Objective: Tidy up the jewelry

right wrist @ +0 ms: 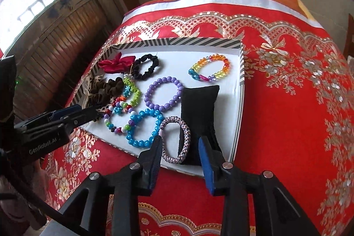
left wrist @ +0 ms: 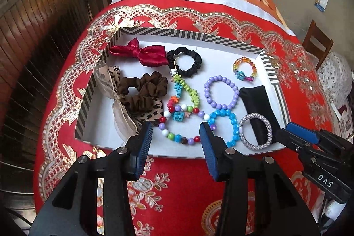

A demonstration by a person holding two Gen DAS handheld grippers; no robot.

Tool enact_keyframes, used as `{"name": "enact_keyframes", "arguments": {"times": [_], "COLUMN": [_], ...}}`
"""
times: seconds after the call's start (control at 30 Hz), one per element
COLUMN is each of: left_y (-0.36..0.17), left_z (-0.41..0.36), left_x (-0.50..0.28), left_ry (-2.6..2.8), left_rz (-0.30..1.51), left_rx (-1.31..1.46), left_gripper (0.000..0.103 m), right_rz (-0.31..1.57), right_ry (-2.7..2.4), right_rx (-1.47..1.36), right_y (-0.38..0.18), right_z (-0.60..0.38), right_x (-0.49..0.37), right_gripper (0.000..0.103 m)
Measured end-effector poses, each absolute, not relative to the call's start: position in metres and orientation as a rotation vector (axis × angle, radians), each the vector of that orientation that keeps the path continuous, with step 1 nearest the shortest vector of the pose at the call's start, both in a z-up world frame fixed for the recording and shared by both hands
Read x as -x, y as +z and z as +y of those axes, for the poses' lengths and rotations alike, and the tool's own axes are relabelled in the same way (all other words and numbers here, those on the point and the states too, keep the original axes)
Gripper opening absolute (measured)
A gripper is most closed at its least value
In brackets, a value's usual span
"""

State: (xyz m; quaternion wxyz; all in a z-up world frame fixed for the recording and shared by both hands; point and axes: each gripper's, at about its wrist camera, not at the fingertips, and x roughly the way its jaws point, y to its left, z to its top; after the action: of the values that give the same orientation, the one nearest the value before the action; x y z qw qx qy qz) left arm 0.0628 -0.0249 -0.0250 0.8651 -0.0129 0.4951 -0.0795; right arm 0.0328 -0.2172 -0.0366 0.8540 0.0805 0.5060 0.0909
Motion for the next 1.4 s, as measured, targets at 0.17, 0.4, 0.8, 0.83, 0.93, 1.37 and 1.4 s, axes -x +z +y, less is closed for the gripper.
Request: {"name": "enact_keyframes", "arguments": {"times": [0.17,0.4,0.8,0.83,0.93,1.37,1.4], "left_y": [-0.015,0.009,0.044,0.046,0.051,0.069,0.070], "left_z": [-0.025,-0.024,-0.017,-0.017,-0.016,-0.022,-0.023], "left_x": [-0.052,-0.033,-0.001,0.001,0.007,0.022,0.023], "left_ry": [-0.150,-0.114,-0.035,-0.032,-0.023,-0.005,-0.006], "left_rz": [1.007,0.928,0.807,0.802,0.789,0.731,0.728], "left_rx": [0.030,0.003,-0.028,-0.029,-0.024,-0.038,-0.038], "left_gripper": [0.044,0.044,0.044,0.044,0.044,0.044,0.044], "right_rz": [1.038,0.971,0.878,0.874,0.867,0.824,0.820], "right_ry": [0.175,0.171,0.171,0.170,0.173,0.173,0.173], "right_rx": [-0.151,-0.133,-0.106,-0.105,-0.105,-0.099,-0.099], "right_y": [-0.029,-0.009,0.024,0.026,0.030,0.048,0.050], "right_z": [-0.210,-0.198,-0.183,-0.182,-0.182,-0.183,-0.184], "right_x": [-0.024,-0.013,0.006,0.008,0.013,0.026,0.026], "right_gripper": [0.032,0.038,0.041,0.041,0.041,0.042,0.042]}}
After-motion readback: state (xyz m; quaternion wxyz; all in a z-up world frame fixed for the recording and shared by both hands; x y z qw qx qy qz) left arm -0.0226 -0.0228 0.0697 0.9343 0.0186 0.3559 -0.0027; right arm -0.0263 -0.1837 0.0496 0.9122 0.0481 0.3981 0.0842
